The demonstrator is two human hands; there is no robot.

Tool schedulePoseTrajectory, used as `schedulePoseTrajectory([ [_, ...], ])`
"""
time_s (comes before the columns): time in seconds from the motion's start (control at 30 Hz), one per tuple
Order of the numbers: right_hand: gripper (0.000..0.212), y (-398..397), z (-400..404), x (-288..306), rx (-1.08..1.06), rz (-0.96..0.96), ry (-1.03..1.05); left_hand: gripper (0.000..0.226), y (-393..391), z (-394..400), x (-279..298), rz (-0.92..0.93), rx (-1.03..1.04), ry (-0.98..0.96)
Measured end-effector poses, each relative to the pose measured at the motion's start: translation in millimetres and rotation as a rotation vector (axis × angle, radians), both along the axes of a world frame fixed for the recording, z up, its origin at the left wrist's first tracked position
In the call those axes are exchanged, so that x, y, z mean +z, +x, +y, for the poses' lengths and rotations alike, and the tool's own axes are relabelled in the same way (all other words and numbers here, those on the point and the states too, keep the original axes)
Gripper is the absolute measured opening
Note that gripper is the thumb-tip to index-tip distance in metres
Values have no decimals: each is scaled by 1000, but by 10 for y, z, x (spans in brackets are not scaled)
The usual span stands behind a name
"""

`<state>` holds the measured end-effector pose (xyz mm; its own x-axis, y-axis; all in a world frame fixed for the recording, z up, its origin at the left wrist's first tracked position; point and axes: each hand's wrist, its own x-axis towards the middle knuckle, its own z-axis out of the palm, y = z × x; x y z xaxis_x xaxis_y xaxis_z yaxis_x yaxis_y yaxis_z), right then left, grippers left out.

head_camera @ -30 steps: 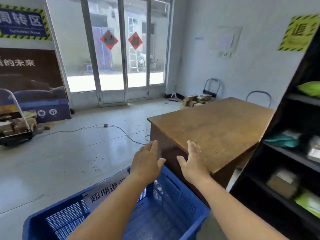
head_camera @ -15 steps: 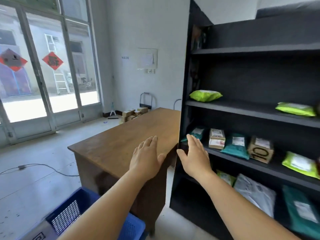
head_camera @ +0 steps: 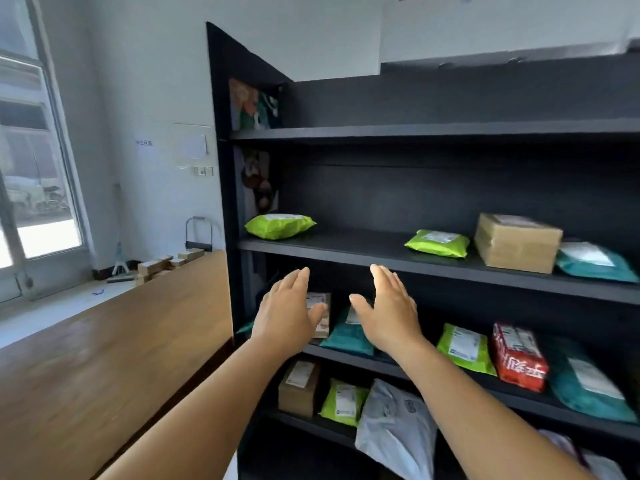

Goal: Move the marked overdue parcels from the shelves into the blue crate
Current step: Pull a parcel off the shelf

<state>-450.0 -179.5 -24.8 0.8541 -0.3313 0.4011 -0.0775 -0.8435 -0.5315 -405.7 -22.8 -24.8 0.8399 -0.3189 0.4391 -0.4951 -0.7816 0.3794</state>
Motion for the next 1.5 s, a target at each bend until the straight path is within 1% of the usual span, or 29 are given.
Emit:
schedulePoseTrajectory([
  [0.2,65,3,-930,137,-118,-13,33,71,220,-972,121,-35,-129,-20],
  [0.43,66,146,-1617,151,-223,-30,113,71,598,-1782,227,-31,-257,-49],
  [0.57,67,354,-1927,109,-267,-18,125,70,900,-2080,256,-8,-298,-66],
  [0.73,70,914,-2310,108,-322,-1,135,70,1520,-2458,252,31,-360,-78],
  [0.9,71,1566,-2622,118,-384,71,132,70,2136,-2870,187,108,-429,-52],
  [1.07,64,2008,-2941,101,-476,150,133,69,2669,-3312,132,190,-473,27],
  [1.27,60,2335,-3156,18,-601,300,89,64,3020,-3630,101,273,-513,144],
  [1.33,55,2406,-3159,4,-618,326,44,61,3057,-3671,96,291,-538,120],
  [1.4,50,2463,-3144,7,-598,301,35,60,3059,-3682,87,300,-548,51],
  [1.5,49,2465,-3118,-19,-509,136,118,61,3062,-3644,51,264,-522,-42],
])
